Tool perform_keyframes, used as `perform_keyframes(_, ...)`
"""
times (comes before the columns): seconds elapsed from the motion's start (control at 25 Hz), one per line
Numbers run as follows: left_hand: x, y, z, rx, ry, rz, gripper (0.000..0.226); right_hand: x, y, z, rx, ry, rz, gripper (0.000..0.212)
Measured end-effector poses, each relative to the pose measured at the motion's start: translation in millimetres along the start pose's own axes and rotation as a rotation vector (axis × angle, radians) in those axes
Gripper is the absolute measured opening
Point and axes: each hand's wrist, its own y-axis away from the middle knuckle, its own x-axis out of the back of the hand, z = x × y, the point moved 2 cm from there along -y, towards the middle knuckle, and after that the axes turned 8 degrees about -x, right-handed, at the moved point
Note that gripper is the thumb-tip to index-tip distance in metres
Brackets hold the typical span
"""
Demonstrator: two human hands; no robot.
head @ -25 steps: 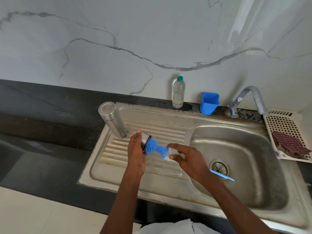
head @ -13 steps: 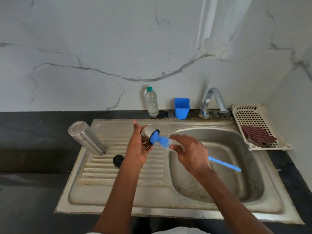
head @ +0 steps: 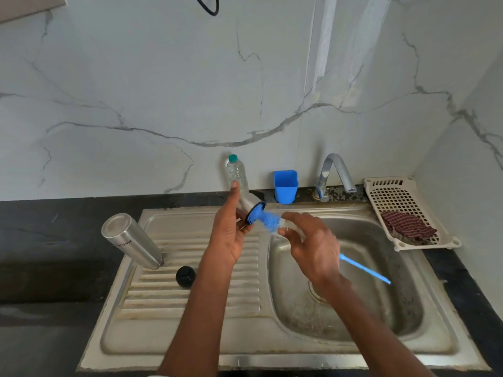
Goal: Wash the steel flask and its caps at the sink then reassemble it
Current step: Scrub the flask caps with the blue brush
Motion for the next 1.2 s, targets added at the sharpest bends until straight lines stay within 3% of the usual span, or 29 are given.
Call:
perform_keyframes(0.08,-5,2,-4,-0.012,-0.031,0.04,0.034,-3,2,3,0.19,0.116,0.055,0.035)
perform_keyframes(0.12,-8,5,-6,-0.03,-0.001,0.041,0.027,-5,3,4,0.139,0.054,0.001,0.033)
perform_keyframes(0.24,-13,13,-10,-0.038,0.257,-0.116,0.018,-7,5,0,-0.606,-0.744,-0.48,0.015)
perform_keyframes(0.28,-12,16,-10,-0.047,0.285,-0.166,0.023,-7,9,-1,-0.717,-0.892,-0.552,0.016)
perform_keyframes(0.36,-10,18,-12,-0.084,0.154,-0.197,0.04,-7,14,4,-0.626,-0.883,-0.462,0.014)
perform_keyframes(0.48,-5,21,-16,-0.072,-0.099,-0.067,0.045,2,17,10,-0.302,-0.399,-0.167,0.025)
perform_keyframes(0.6,2,22,-21,-0.04,-0.148,0.041,0.053,4,21,8,0.012,-0.149,-0.007,0.031)
perform_keyframes(0.72,2,26,-24,-0.029,-0.19,0.075,0.061,6,28,10,0.171,0.0,0.066,0.038)
perform_keyframes(0.96,2,39,-30,0.055,-0.171,0.135,0.05,16,30,12,0.268,0.139,0.125,0.039)
perform_keyframes(1.04,4,38,-29,0.058,-0.015,0.089,0.033,16,25,13,0.12,0.019,0.054,0.034)
perform_keyframes(1.12,5,39,-26,0.059,0.151,0.007,0.021,13,20,14,-0.141,-0.196,-0.024,0.029)
perform_keyframes(1.2,5,42,-26,0.062,0.163,-0.019,0.027,12,21,14,-0.132,-0.241,-0.011,0.029)
